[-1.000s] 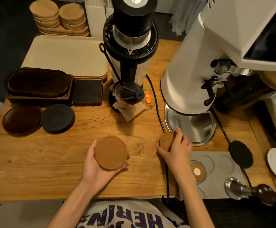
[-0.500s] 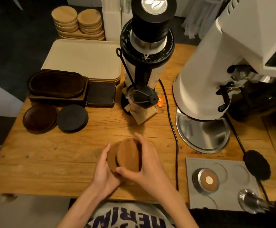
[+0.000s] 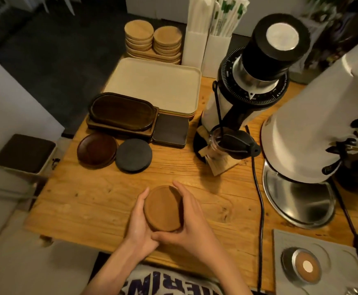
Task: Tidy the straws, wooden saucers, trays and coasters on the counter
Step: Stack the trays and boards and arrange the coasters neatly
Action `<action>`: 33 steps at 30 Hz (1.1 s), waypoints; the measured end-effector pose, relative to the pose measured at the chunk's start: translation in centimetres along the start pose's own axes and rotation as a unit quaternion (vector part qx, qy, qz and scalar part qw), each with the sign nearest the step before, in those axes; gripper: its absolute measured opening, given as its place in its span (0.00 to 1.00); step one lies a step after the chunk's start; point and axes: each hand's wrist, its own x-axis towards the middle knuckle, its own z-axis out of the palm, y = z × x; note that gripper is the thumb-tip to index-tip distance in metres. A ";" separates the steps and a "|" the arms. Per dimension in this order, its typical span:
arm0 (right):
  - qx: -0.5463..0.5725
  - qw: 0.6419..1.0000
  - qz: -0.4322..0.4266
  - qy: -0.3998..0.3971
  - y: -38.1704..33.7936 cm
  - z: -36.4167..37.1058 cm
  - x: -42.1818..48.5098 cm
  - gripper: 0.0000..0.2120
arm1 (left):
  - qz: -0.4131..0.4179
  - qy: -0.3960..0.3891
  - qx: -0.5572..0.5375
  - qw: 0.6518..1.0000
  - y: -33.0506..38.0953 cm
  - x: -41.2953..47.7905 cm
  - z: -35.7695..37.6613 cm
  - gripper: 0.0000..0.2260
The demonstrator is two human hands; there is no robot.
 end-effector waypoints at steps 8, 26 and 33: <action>-0.025 0.997 0.013 0.078 0.4 0.9 3.5 0.49 | 0.013 0.037 0.069 0.997 2.8 0.5 -1.7 0.27; -0.065 0.971 0.101 0.209 1.1 1.1 10.6 0.56 | 0.085 0.032 0.076 0.993 6.2 -0.1 -6.9 0.21; -0.029 0.965 0.113 0.233 1.0 1.1 9.9 0.48 | 0.083 0.025 0.115 0.990 6.1 -0.2 -6.6 0.19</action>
